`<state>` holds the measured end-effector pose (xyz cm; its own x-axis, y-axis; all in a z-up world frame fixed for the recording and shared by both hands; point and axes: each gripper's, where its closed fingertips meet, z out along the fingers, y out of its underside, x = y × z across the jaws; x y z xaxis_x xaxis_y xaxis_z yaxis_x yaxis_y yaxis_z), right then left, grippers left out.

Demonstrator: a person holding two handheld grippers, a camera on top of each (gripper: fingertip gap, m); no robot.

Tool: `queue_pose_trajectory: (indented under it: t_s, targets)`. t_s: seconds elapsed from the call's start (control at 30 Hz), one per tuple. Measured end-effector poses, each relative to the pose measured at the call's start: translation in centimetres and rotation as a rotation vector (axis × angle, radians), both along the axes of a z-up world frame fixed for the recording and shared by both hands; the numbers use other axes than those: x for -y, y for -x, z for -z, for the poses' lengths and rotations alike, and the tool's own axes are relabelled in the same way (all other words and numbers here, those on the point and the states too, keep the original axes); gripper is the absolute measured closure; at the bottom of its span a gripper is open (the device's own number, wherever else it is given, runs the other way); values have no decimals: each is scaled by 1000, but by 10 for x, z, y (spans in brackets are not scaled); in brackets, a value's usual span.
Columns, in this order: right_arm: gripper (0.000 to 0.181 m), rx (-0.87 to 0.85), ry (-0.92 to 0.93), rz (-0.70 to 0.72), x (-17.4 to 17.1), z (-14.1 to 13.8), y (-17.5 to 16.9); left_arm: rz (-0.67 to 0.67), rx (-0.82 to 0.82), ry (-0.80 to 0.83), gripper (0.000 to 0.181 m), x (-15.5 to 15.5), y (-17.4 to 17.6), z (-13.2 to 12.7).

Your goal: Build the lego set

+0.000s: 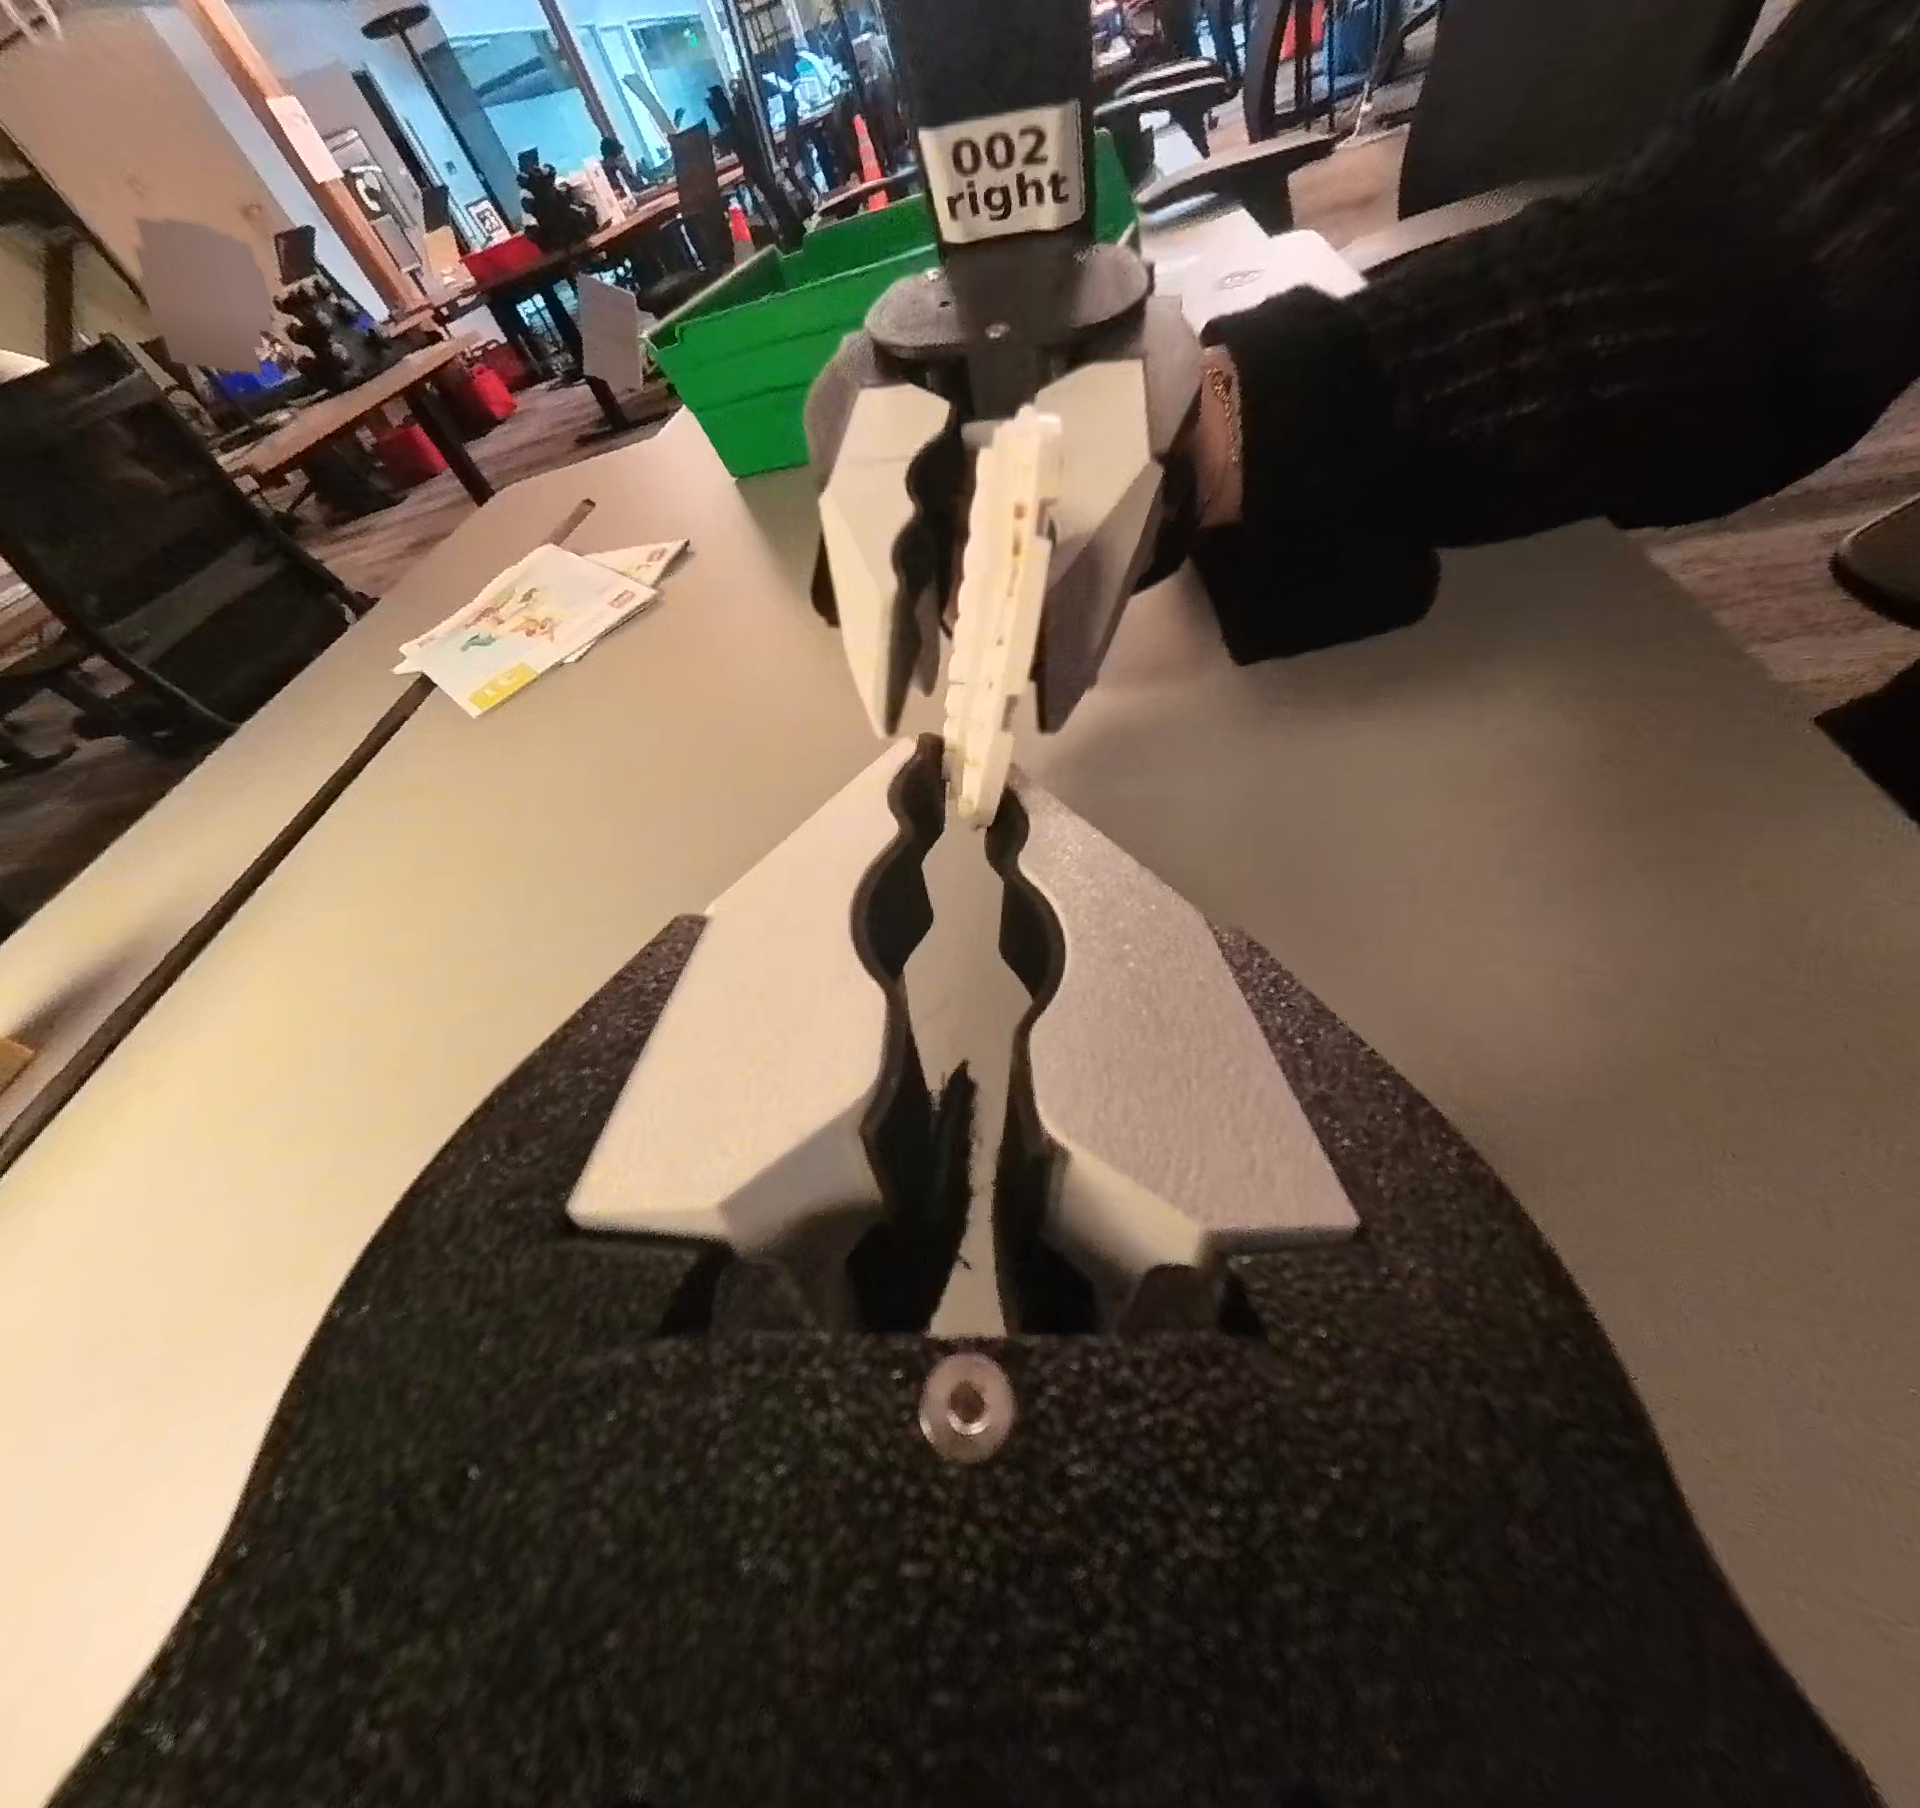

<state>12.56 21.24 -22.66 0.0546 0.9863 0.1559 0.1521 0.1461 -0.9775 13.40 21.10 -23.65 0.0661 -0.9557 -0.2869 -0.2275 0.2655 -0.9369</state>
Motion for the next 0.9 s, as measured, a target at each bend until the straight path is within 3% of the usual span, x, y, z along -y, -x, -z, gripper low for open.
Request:
queue_pose_trajectory:
  t_s: [0.07,0.33,0.43,0.5,0.63,0.8,0.9]
  targets:
    - [167,4,-11,-12,3,1,1,14,-4,1,177,3,0,-1]
    - [176,34,6,-34,2,5,0,-13,11,2,175,1,0,1]
    - [175,32,12,-29,1,6,1,15,54,-27,146,8,-1,-6]
    - [175,30,-3,-23,0,5,0,36,138,-35,140,13,0,-21]
    - [175,31,-55,-12,1,4,0,28,200,-94,175,14,6,-35]
    - [173,7,-143,38,-1,-3,0,42,169,-177,176,17,7,-37]
    - [149,-7,-194,87,-5,-12,-2,25,116,-217,176,14,6,-31]
